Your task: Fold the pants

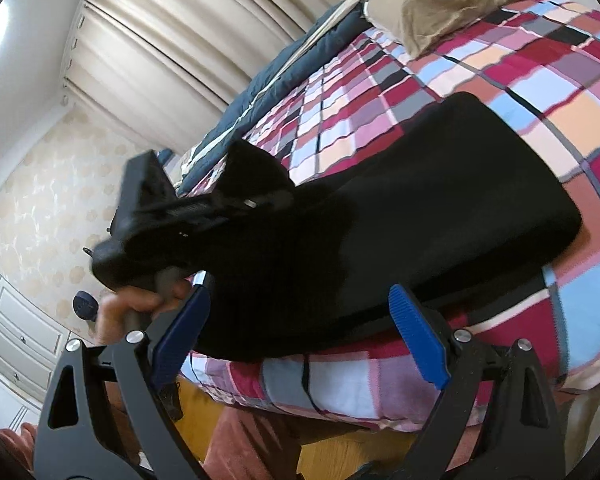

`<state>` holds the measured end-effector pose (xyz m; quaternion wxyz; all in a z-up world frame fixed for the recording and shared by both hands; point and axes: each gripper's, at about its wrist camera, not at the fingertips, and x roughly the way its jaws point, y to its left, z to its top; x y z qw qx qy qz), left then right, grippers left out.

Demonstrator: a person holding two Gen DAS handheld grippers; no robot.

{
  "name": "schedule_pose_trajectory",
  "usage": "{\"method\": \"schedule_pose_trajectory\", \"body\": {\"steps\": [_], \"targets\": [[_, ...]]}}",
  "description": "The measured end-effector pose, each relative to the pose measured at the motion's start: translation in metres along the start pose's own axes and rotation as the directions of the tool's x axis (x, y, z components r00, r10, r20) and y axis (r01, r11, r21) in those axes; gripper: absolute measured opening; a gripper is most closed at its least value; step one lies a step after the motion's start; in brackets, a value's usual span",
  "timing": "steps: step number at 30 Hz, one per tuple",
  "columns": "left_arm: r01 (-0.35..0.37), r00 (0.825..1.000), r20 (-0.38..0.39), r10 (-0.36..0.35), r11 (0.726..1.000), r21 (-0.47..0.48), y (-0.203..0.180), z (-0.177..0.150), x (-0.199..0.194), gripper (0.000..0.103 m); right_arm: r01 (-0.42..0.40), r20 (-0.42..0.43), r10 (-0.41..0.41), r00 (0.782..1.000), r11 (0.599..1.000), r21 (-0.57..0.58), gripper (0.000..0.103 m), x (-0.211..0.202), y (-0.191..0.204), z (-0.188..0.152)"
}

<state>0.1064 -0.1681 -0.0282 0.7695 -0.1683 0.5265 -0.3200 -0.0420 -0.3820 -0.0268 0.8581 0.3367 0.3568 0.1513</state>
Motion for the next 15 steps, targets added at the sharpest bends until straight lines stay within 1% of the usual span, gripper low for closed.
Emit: {"method": "schedule_pose_trajectory", "body": {"steps": [3,5,8,9,10,11,12,13,15], "targets": [[-0.058,0.998,0.021,0.057,0.998,0.03,-0.005,-0.006,0.007,0.015,0.0,0.0,0.0,1.0,1.0,0.018,0.091,-0.004,-0.009,0.001],[-0.083,0.996,0.033,0.081,0.995,0.047,-0.009,-0.008,0.007,0.016,0.0,0.002,0.0,1.0,1.0,0.019,0.091,-0.007,-0.012,0.002],[-0.104,0.993,0.053,0.102,0.993,0.051,-0.017,-0.011,0.006,0.024,-0.001,0.007,0.001,1.0,1.0,0.026,0.091,-0.01,-0.015,0.003],[-0.105,0.993,0.062,0.102,0.993,0.05,-0.02,-0.013,0.006,0.035,-0.002,0.01,0.001,1.0,1.0,0.029,0.091,-0.012,-0.016,0.002],[-0.096,0.993,0.069,0.093,0.994,0.046,-0.023,-0.014,0.006,0.048,-0.002,0.014,0.001,1.0,1.0,0.031,0.091,-0.014,-0.017,0.003],[-0.086,0.994,0.073,0.083,0.996,0.037,-0.025,-0.013,0.006,0.056,-0.001,0.015,0.0,1.0,1.0,0.031,0.091,-0.015,-0.017,0.003],[-0.065,0.994,0.086,0.063,0.998,0.016,-0.029,-0.015,0.002,0.07,0.003,0.017,-0.003,1.0,1.0,0.03,0.091,-0.017,-0.017,0.003],[-0.052,0.994,0.097,0.051,0.999,0.003,-0.032,-0.016,0.0,0.079,0.007,0.019,-0.007,1.0,1.0,0.029,0.091,-0.018,-0.018,0.004],[-0.014,0.993,0.12,0.019,0.999,-0.044,-0.035,-0.021,-0.011,0.084,0.011,0.021,-0.012,1.0,1.0,0.029,0.091,-0.021,-0.018,0.005]]}}
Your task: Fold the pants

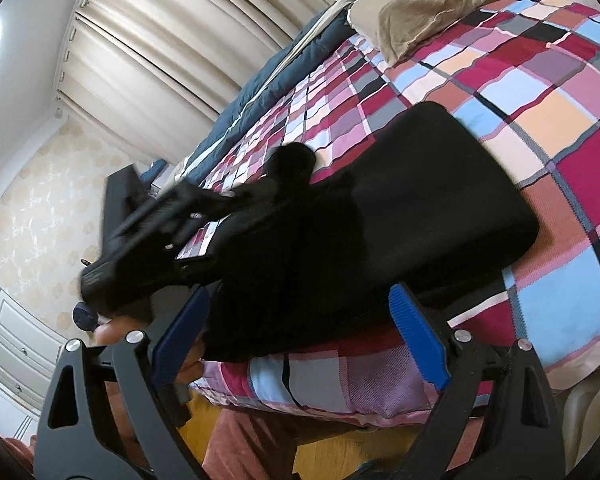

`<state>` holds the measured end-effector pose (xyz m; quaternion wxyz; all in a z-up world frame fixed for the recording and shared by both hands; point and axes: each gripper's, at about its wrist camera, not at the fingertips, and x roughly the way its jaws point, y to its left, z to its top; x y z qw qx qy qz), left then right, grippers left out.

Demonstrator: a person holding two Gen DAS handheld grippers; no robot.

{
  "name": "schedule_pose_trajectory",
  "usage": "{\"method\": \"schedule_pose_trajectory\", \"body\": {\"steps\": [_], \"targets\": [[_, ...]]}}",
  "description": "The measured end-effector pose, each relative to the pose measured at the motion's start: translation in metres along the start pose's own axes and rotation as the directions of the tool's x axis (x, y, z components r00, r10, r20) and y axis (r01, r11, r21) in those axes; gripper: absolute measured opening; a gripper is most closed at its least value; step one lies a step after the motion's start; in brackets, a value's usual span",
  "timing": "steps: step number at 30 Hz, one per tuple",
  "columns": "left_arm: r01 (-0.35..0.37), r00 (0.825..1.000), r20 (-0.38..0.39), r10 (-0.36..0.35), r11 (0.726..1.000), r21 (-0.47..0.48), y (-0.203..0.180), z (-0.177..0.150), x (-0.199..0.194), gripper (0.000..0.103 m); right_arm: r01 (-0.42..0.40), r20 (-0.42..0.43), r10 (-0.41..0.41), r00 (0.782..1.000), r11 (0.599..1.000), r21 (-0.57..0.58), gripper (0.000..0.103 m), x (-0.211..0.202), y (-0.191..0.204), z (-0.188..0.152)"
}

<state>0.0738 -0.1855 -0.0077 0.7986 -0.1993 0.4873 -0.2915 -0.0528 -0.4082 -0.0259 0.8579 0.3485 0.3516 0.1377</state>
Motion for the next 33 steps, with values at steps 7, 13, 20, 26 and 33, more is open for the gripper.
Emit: {"method": "schedule_pose_trajectory", "body": {"steps": [7,13,20,26,33], "targets": [[0.044,0.999,0.02,-0.041,0.986,-0.163,0.043,-0.01,-0.051,0.087,-0.039,-0.01,0.039,0.999,0.999,0.005,0.091,-0.002,0.001,0.015],[0.092,0.993,0.101,-0.069,0.966,-0.241,0.125,-0.009,-0.096,0.087,-0.137,-0.133,0.148,0.98,0.987,0.083,0.091,0.041,-0.022,0.045],[0.179,0.966,0.22,-0.133,0.963,-0.203,0.16,-0.01,-0.123,0.087,-0.11,-0.227,0.131,0.965,0.989,0.102,0.091,0.081,-0.026,0.065],[0.162,0.982,0.141,-0.125,0.94,-0.3,0.201,-0.022,-0.093,0.088,-0.058,-0.238,0.063,0.969,0.998,0.03,0.09,0.068,0.001,0.071],[0.165,0.975,0.176,-0.134,0.97,-0.176,0.195,-0.032,-0.092,0.088,-0.024,-0.192,0.01,0.981,0.997,-0.072,0.09,0.047,0.023,0.093]]}}
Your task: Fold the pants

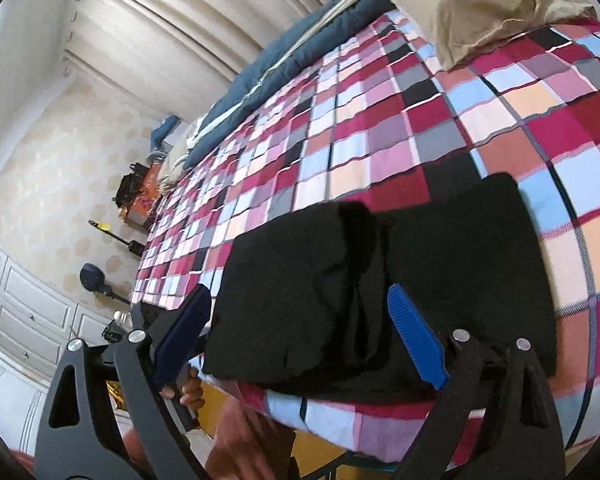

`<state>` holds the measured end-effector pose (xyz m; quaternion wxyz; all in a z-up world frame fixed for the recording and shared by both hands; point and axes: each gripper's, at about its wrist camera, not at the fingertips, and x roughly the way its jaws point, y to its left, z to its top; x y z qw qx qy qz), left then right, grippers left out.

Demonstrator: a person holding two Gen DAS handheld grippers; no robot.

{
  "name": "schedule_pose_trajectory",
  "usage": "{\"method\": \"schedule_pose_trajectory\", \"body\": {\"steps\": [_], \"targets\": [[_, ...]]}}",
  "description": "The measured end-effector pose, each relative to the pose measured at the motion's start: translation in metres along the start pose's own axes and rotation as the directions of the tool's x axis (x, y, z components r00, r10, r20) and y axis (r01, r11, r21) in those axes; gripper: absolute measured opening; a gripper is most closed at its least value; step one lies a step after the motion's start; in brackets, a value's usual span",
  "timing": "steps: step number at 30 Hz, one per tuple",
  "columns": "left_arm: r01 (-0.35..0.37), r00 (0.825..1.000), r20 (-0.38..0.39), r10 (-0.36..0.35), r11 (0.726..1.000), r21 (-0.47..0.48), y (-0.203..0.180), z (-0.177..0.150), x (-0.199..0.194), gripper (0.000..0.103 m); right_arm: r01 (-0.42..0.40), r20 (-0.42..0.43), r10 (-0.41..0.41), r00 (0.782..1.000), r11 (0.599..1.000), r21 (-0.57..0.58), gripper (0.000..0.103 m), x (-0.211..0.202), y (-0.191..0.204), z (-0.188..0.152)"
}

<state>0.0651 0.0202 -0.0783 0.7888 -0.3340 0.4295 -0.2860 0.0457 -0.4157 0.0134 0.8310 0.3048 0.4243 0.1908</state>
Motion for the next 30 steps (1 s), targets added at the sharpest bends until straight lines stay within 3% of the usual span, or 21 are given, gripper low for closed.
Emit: {"method": "schedule_pose_trajectory", "body": {"steps": [4,8,12,14,15,18,20,22,30], "targets": [[0.014,1.0,0.01,-0.015,1.0,0.008,0.002,-0.002,-0.002,0.089,0.018,-0.088,-0.013,0.996,0.998,0.053,0.089,0.032,-0.025,0.014],[0.012,1.0,0.007,-0.012,1.0,0.023,0.003,-0.005,-0.003,0.089,-0.013,-0.185,0.038,0.982,0.991,0.134,0.074,0.066,-0.047,0.011],[0.026,1.0,0.008,-0.026,1.0,0.014,0.005,-0.005,-0.004,0.089,-0.041,-0.237,0.075,0.969,0.988,0.148,0.069,0.085,-0.049,0.005],[0.03,1.0,0.006,-0.03,0.999,0.01,0.005,-0.004,-0.004,0.089,-0.115,-0.273,0.157,0.949,0.98,0.165,0.06,0.092,-0.041,0.001],[0.03,1.0,0.004,-0.03,0.999,0.01,0.006,-0.003,-0.003,0.089,-0.12,-0.296,0.161,0.941,0.981,0.155,0.057,0.096,-0.038,-0.001],[0.03,1.0,0.006,-0.03,0.999,0.01,0.006,-0.003,-0.003,0.089,-0.046,-0.346,0.063,0.936,0.997,0.056,0.032,0.107,-0.027,-0.008],[0.031,1.0,0.006,-0.031,0.999,0.012,0.006,-0.003,-0.003,0.089,-0.041,-0.345,0.05,0.937,0.999,0.034,0.02,0.107,-0.026,-0.009],[0.029,1.0,0.004,-0.029,1.0,0.008,0.006,-0.003,-0.003,0.089,-0.04,-0.332,0.045,0.942,0.999,0.021,0.015,0.104,-0.023,-0.009],[0.007,1.0,0.006,-0.007,0.999,-0.051,0.005,0.0,-0.003,0.089,-0.037,-0.225,0.012,0.974,0.993,-0.11,0.011,0.052,0.0,0.012]]}}
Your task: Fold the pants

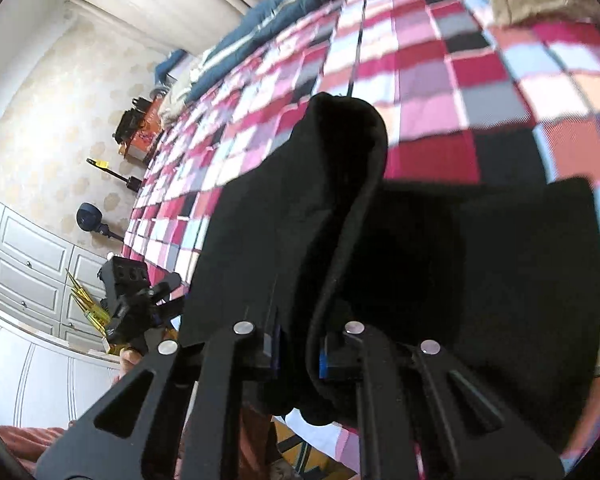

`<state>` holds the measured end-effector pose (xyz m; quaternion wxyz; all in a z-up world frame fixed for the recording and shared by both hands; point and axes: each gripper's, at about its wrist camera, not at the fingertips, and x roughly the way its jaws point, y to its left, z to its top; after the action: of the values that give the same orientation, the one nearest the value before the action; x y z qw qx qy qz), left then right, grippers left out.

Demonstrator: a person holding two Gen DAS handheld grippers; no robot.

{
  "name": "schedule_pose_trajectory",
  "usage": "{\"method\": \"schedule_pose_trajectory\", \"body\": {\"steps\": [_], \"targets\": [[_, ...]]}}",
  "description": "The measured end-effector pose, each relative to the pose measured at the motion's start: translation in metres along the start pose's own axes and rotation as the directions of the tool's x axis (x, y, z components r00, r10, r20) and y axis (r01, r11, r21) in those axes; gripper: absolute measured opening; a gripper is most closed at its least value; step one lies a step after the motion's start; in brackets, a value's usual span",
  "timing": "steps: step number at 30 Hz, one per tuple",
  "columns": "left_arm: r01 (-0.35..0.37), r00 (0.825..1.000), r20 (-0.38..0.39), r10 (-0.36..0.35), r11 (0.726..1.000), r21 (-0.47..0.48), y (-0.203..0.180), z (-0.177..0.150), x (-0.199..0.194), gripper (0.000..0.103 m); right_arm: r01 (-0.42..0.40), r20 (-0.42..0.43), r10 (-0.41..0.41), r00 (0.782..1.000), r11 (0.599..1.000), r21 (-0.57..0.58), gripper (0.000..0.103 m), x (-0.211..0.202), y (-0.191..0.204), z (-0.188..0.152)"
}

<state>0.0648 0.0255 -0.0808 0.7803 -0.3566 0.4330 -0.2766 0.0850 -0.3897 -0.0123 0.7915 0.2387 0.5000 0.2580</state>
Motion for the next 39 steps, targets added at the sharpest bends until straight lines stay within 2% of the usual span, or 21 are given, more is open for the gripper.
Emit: {"method": "schedule_pose_trajectory", "body": {"steps": [5,8,12,19,23,25,27,29,30,32,36,39], "targets": [[-0.029,1.0,0.003,0.029,1.0,-0.003,-0.012,-0.004,0.003,0.089,0.049,0.035,-0.049,0.998,0.999,0.008,0.011,-0.034,-0.023,-0.002],[-0.018,1.0,-0.008,0.018,0.999,0.027,-0.029,-0.008,0.009,0.089,0.07,0.051,-0.072,0.996,0.997,0.034,0.011,-0.042,-0.039,-0.004],[0.009,0.999,-0.035,-0.007,0.999,0.048,-0.05,-0.013,0.02,0.089,0.068,0.068,-0.074,0.995,0.994,0.09,0.011,-0.052,-0.067,-0.003],[0.013,0.996,-0.088,-0.006,0.997,0.08,-0.068,-0.028,0.039,0.089,0.062,0.063,-0.073,0.995,0.985,0.161,0.011,-0.051,-0.101,-0.019],[0.004,0.993,-0.115,0.002,0.998,0.057,-0.065,-0.034,0.048,0.089,0.008,0.088,-0.027,0.996,0.979,0.204,0.014,-0.046,-0.113,-0.026],[0.013,0.992,-0.128,-0.008,0.999,0.034,-0.062,-0.036,0.049,0.089,0.001,0.101,-0.023,0.995,0.978,0.208,0.021,-0.051,-0.115,-0.028],[0.039,0.99,-0.135,-0.038,0.999,0.005,-0.058,-0.037,0.048,0.089,-0.016,0.137,-0.016,0.99,0.974,0.226,0.039,-0.064,-0.116,-0.032],[0.06,0.99,-0.129,-0.063,0.998,-0.022,-0.052,-0.038,0.044,0.089,-0.042,0.191,-0.006,0.982,0.968,0.247,0.08,-0.079,-0.117,-0.039],[0.08,0.988,-0.125,-0.085,0.996,-0.046,-0.047,-0.039,0.041,0.089,-0.022,0.22,-0.039,0.975,0.963,0.27,0.086,-0.088,-0.119,-0.046],[0.102,0.986,-0.122,-0.111,0.992,-0.075,-0.042,-0.041,0.039,0.089,-0.004,0.242,-0.071,0.968,0.956,0.294,0.088,-0.095,-0.124,-0.055],[0.141,0.983,-0.097,-0.153,0.983,-0.115,-0.037,-0.042,0.035,0.089,-0.063,0.25,-0.036,0.967,0.924,0.377,0.088,-0.085,-0.143,-0.076],[0.176,0.976,-0.106,-0.192,0.974,-0.142,-0.039,-0.044,0.037,0.089,-0.082,0.251,-0.016,0.968,0.923,0.376,0.088,-0.071,-0.142,-0.082]]}}
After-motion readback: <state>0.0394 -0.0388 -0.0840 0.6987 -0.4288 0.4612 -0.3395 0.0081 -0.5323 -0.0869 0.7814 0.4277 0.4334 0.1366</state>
